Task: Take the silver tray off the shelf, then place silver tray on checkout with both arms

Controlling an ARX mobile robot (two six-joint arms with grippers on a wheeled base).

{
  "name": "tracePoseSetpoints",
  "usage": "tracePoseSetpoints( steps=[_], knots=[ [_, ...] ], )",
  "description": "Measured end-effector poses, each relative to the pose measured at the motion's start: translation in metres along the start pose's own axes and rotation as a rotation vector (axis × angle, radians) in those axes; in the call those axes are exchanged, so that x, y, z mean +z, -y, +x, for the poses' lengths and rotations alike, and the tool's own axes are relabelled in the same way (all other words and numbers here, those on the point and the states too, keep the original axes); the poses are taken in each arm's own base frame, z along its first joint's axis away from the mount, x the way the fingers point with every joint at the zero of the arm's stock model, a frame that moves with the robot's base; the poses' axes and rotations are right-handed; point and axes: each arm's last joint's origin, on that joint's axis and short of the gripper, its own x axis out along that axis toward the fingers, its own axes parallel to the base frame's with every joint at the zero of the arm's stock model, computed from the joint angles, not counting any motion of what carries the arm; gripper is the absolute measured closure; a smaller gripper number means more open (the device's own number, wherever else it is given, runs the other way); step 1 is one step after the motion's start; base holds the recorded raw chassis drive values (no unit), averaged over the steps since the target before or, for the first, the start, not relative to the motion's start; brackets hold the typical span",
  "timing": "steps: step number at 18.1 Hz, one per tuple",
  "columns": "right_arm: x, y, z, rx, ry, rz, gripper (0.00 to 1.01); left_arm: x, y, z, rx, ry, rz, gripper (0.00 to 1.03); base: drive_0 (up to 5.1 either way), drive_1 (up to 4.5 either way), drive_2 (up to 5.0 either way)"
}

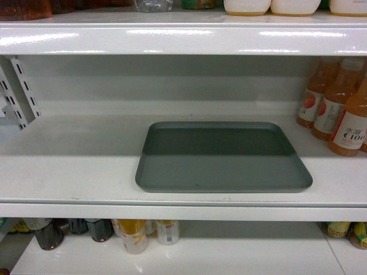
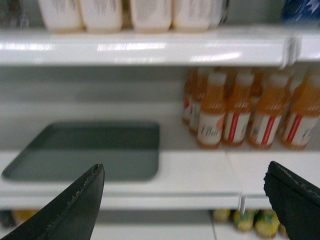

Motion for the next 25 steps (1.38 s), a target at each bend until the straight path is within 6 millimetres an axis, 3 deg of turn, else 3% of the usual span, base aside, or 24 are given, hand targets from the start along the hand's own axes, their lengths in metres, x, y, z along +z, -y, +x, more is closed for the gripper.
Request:
tracePoseSetpoints(
  steps=[2,6,9,13,17,22,25],
  knots=[
    [-0.003,0.0,0.007,0.068,-0.293,-0.001,0.03,0.002,0.004,0.012,0.094,-0.273,0.04,0.05,0.0,0.0,0.0],
    [-0.019,0.007,0.049,0.058,-0.439,-0.026,0.03,-0.018,0.022,0.069,-0.019,-0.454,0.043,0.05,0.0,0.0,0.0],
    [-0.022,0.002,0.103,0.112,-0.464,-0.04,0.03,-0.031,0.038,0.128,-0.039,-0.532,-0.017,0.05,0.0,0.0,0.0],
    [-0.055,-0.007,0.172,0.153,-0.649,-0.01,0.03,-0.066,0.054,0.191,-0.023,-0.72,-0.029,0.05,0.0,0.0,0.0],
    [-0.061,-0.01,0.232,0.134,-0.686,0.029,0.03,-0.059,0.066,0.243,-0.008,-0.701,-0.057,0.05,0.0,0.0,0.0],
    [-0.073,-0.014,0.288,0.091,-0.724,0.015,0.03,-0.064,0.083,0.277,-0.011,-0.744,-0.065,0.05,0.0,0.0,0.0],
    [-0.076,-0.019,0.309,0.088,-0.736,0.006,0.03,-0.07,0.089,0.285,-0.013,-0.773,-0.053,0.05,0.0,0.0,0.0]
  ],
)
